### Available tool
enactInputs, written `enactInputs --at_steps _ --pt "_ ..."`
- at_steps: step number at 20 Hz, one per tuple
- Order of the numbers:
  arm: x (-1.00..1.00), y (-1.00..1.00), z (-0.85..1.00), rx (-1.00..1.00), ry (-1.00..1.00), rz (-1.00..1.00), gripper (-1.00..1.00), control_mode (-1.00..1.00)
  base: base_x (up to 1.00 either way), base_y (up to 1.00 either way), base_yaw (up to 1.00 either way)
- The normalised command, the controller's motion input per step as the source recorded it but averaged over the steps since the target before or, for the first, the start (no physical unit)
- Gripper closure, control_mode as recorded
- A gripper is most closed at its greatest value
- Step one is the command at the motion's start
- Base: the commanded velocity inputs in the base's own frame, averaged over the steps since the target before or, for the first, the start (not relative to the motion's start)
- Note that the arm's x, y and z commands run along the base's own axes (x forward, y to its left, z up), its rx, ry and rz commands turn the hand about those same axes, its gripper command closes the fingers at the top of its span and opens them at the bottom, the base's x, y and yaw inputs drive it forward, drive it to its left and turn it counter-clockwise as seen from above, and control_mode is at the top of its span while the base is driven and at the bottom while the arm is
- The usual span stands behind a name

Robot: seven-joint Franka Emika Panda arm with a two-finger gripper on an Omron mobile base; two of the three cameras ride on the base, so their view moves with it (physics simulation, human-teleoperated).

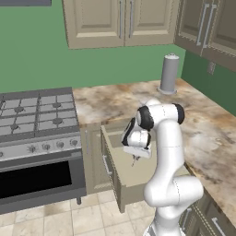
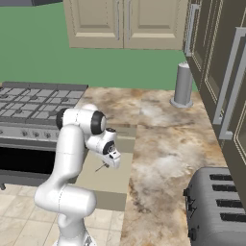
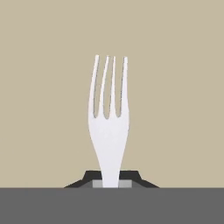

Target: Organize the utensils by type. Pick up the wooden spoons from the counter and place them in the open cabinet. Then pick up the metallic utensils from the counter and place them in the open drawer.

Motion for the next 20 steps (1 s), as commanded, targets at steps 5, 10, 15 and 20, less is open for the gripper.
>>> enactInputs --at_steps 5,10,15,20 --pt "0.03 -0.04 0.00 0.00 0.05 0.00 -1.00 -1.00 0.00 0.00 0.00" --pt "0.00 0.00 0.29 0.02 0.11 0.00 -1.00 -1.00 0.00 0.00 0.00" --pt "-0.13 0.00 0.71 0.00 0.02 0.02 -1.00 -1.00 0.00 0.00 0.00" --pt "-0.41 0.00 0.84 0.00 -0.05 0.07 -1.00 -1.00 0.00 0.00 0.00"
